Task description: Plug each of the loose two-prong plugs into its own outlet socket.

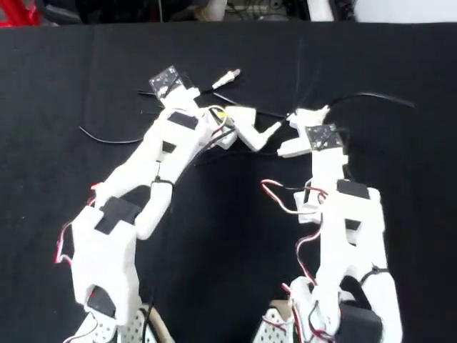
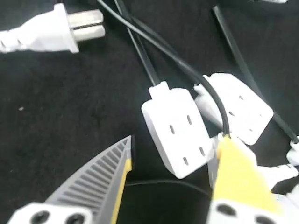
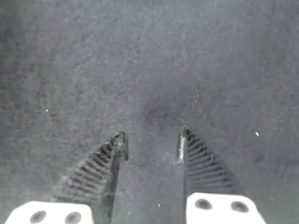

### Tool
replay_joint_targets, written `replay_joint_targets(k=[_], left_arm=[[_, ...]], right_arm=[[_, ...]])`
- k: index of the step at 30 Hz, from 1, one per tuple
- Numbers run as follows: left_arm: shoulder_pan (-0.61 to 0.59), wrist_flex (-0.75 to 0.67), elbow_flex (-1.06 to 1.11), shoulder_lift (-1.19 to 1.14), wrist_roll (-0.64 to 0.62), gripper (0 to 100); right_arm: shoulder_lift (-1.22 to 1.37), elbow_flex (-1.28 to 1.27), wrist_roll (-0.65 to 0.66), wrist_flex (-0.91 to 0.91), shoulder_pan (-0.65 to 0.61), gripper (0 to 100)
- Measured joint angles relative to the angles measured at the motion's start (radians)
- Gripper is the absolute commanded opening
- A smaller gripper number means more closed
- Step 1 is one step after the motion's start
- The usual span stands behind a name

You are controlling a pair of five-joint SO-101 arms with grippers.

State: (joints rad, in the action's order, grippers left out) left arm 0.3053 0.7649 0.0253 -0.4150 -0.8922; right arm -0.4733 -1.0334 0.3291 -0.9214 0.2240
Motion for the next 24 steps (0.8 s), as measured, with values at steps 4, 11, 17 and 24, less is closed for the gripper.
replay_joint_targets(k=[4,11,17,24], left_arm=[[0.005,0.000,-0.021,-0.043,-0.008,26],[-0.003,-0.009,-0.044,-0.107,-0.040,24],[-0.003,0.124,-0.124,-0.132,0.052,5],[-0.003,0.376,-0.199,-0.135,0.167,3]], right_arm=[[0.000,0.000,0.000,0.000,0.000,16.6],[0.000,0.000,0.000,0.000,0.000,16.6],[0.000,0.000,0.000,0.000,0.000,16.6],[0.000,0.000,0.000,0.000,0.000,16.6]])
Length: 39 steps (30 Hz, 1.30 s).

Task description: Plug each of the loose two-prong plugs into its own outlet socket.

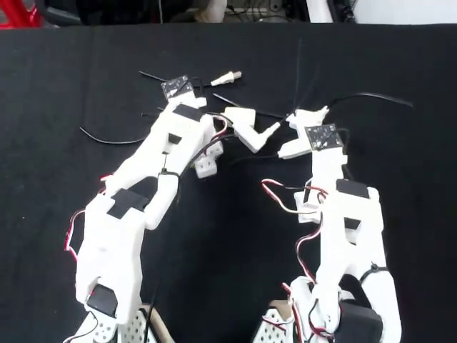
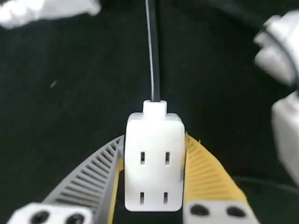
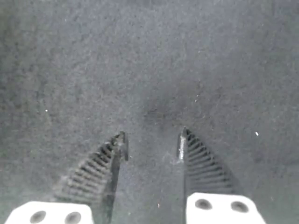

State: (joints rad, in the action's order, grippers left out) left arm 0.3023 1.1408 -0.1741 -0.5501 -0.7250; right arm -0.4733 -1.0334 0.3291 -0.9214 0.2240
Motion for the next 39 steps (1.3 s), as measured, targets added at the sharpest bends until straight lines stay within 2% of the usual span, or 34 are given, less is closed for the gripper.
replay_joint_targets(k=[8,13,19,22,34,39], left_arm=[[0.009,0.264,-0.066,0.012,0.046,3],[0.011,0.410,-0.066,0.158,0.087,3],[-0.049,0.414,0.021,0.402,0.255,3],[-0.117,0.416,0.100,0.523,0.292,3],[-0.446,0.385,0.661,1.049,0.562,3],[-0.505,0.370,0.836,1.169,0.686,3]], right_arm=[[0.000,0.000,0.000,0.003,0.000,16.6],[0.000,0.000,0.000,0.003,0.000,16.6],[0.000,0.000,0.000,0.003,0.000,16.6],[0.000,0.000,0.000,0.003,0.000,16.6],[0.000,-0.015,0.000,0.003,-0.015,16.6],[0.000,-0.015,0.000,0.003,-0.012,16.6]])
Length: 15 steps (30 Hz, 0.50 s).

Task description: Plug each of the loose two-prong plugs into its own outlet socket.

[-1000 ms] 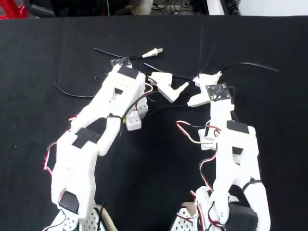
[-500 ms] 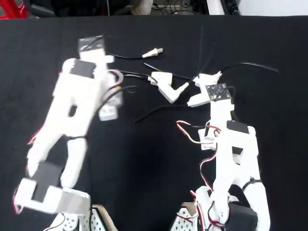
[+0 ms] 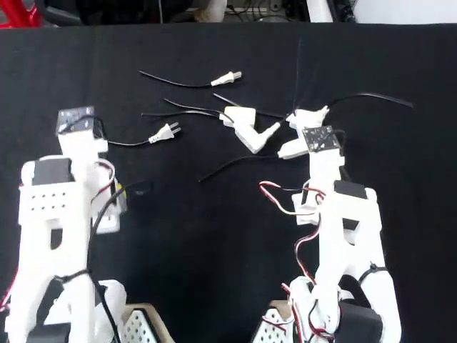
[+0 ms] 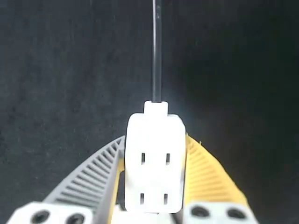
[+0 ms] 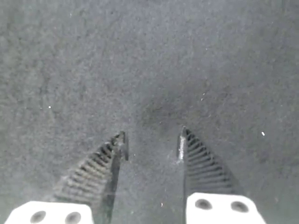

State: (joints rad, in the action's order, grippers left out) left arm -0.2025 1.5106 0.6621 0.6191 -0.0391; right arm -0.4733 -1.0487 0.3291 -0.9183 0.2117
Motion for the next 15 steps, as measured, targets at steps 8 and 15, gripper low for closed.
replay_joint_targets(k=[8,15], left_arm=[[0.084,-0.147,0.206,0.023,0.028,8],[0.132,-0.293,0.272,0.023,-0.213,45]], right_arm=[[0.000,-0.005,0.000,0.000,0.000,16.6],[0.000,-0.005,0.000,0.000,0.000,16.6]])
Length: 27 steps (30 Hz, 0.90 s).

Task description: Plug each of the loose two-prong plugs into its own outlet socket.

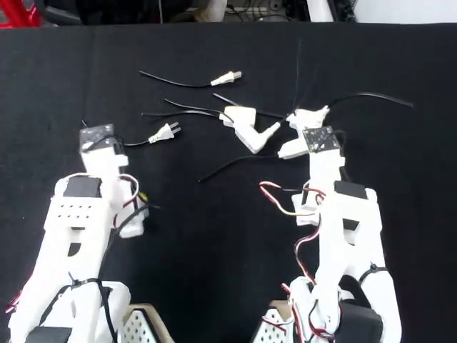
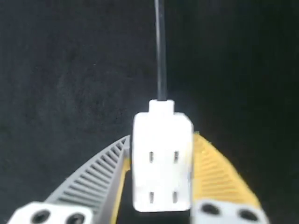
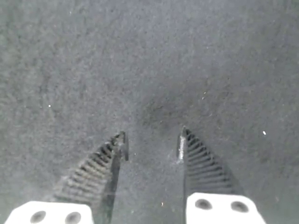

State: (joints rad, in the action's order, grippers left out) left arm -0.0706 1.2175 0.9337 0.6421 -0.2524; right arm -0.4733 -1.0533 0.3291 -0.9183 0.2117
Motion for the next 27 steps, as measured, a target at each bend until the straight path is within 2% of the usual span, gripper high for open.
replay_joint_targets(k=[6,10,13,16,20,23,27], left_arm=[[0.000,-0.011,0.000,0.000,-0.293,44],[-0.017,-0.011,0.000,0.000,-0.325,44],[-0.098,-0.012,0.000,0.000,-0.327,44],[-0.239,-0.048,0.000,0.000,-0.292,43],[-0.381,-0.129,0.000,0.000,-0.110,31],[-0.391,-0.224,0.000,0.000,0.011,24],[-0.350,-0.419,0.000,0.000,0.041,16]], right_arm=[[0.000,0.000,0.000,0.000,0.000,16.6],[0.000,0.000,0.000,0.000,0.000,16.6],[0.000,0.000,0.000,0.000,0.000,16.6],[0.000,0.000,0.000,0.000,0.000,16.6],[0.000,0.000,0.000,0.000,0.000,16.6],[0.000,-0.002,0.000,0.012,0.000,16.6],[0.000,-0.015,0.000,0.028,0.000,16.6]])
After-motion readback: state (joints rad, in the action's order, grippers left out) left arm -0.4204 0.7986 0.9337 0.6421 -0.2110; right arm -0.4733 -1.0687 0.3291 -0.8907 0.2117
